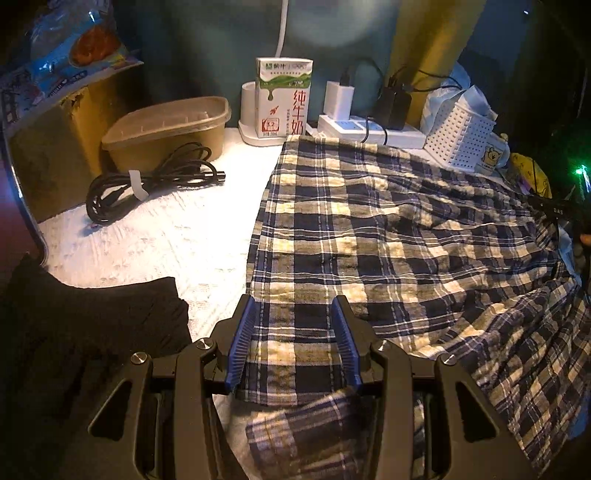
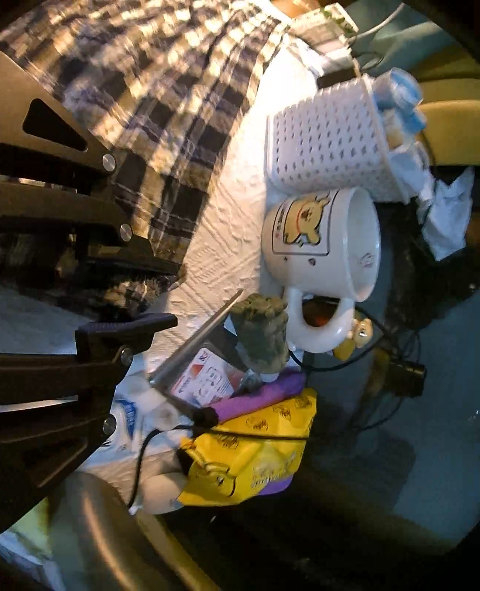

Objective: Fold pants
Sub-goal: 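Grasp the pants edge with the right gripper and pull it flat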

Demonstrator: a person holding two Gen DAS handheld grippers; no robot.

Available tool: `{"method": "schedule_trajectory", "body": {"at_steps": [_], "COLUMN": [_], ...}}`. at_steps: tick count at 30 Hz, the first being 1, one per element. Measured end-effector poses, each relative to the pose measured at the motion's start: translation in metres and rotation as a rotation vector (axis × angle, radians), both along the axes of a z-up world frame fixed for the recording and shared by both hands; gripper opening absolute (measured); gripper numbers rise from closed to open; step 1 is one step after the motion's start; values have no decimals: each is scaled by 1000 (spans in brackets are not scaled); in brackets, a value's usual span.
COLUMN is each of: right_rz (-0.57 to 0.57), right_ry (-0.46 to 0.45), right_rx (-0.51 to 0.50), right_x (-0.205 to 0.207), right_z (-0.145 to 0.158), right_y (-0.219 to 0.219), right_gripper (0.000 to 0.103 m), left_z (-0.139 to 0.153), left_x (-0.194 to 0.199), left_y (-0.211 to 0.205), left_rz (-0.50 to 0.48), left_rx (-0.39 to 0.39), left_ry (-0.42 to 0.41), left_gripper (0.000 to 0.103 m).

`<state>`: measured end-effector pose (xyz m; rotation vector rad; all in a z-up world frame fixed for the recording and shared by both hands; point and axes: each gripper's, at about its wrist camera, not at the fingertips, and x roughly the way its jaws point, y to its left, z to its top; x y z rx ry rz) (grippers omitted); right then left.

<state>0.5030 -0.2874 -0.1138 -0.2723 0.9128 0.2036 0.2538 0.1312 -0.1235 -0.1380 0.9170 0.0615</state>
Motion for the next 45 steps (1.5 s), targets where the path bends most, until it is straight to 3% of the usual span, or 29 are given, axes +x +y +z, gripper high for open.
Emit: {"method": "schedule_trajectory", "body": {"at_steps": [2,3,5,9,13,15,17,27,36,45], "right_rz": [2,5,15,60,76,63,32,-61,-106,-126], "right_ry": [-14,-20,-36,-28,8,11,39,14,-55,-79], "right_rx": [19,31,60,53,-34,-67,-49,-40,12,15], "right_x": [-16,-27,-47,-82,-101,-105,-105,-135,-187,-238], "right_z": [10,15,23,26,4,-7,-16,-8,13,20], "right_y": [-2,0,0,8,12,9,-2,-37,-50,-58], "right_gripper": [49,70,81,81,81,81,81,81,81,81], "left_z": [2,3,3,-3,-18,-21,-21,-10,11,8], "left_x": [-4,-6,-10,-14,-14,-15,-16,-34,-72,-115], "left_y": [-2,-4,-9,-18,-18,-18,-19,-19,-31,-49], "left_rz": [-7,-13,-29,-61,-66,-62,-60,-53,-96,-144], "left_rx": [-1,-2,-2,6,8,45,57,120,57,17], "left_ry": [-9,-13,-16,-2,28,10,11,-26,-97,-127], "left_gripper": [42,42,42,42,43,43,43,43,44,51]}}
